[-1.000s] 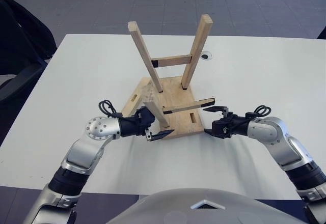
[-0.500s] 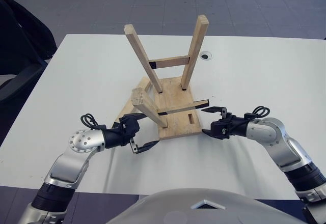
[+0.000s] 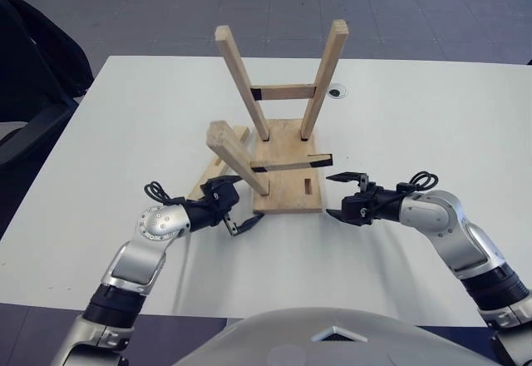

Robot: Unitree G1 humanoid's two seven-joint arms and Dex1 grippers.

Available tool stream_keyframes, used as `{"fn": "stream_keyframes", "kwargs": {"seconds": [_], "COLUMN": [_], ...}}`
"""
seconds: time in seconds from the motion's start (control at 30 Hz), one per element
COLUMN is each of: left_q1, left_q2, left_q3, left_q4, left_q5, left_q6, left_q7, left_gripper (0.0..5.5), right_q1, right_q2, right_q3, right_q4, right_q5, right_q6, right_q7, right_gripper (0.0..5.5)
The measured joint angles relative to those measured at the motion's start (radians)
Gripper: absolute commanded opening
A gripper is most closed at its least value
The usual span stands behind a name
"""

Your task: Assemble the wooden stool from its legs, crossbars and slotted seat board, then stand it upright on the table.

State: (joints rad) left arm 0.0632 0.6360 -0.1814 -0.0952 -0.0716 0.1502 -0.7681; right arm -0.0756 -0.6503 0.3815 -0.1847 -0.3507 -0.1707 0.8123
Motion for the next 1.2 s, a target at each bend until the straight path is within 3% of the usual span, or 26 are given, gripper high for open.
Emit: {"fn": "stream_keyframes", "kwargs": {"seconds": [0.13, 0.27, 0.5, 0.7, 1.0, 1.2], "left_q1": [-0.015, 0.091, 0.216, 0.288, 0.274, 0.247], "left_q2": [-0.008, -0.034, -0.049, -0.132, -0.141, -0.135], "left_q3": [0.013, 0.074, 0.326, 0.315, 0.287, 0.301], "left_q4": [0.015, -0.148, -0.321, -0.258, -0.176, -0.152], "left_q5": [-0.006, -0.103, -0.18, -0.109, -0.109, -0.109], "left_q6": [-0.003, 0.027, 0.154, 0.206, 0.258, 0.267], "left_q7": [0.004, 0.012, 0.185, 0.32, 0.296, 0.311], "left_gripper": [5.47, 5.47, 4.2, 3.13, 3.04, 2.13], "right_q1": [0.002, 0.004, 0.026, 0.009, -0.001, -0.001], "right_q2": [0.0, -0.001, -0.003, -0.003, 0.001, 0.002], "right_q3": [-0.001, -0.008, -0.025, -0.043, -0.046, -0.046], "right_q4": [0.0, 0.001, -0.003, 0.024, 0.024, 0.023], "right_q5": [-0.001, -0.001, -0.001, -0.001, -0.001, -0.01], "right_q6": [0.002, 0.015, 0.047, 0.061, 0.064, 0.064], "right_q7": [0.0, -0.006, -0.035, -0.053, -0.06, -0.065], "right_gripper": [3.93, 3.93, 3.93, 3.93, 3.93, 3.93]}}
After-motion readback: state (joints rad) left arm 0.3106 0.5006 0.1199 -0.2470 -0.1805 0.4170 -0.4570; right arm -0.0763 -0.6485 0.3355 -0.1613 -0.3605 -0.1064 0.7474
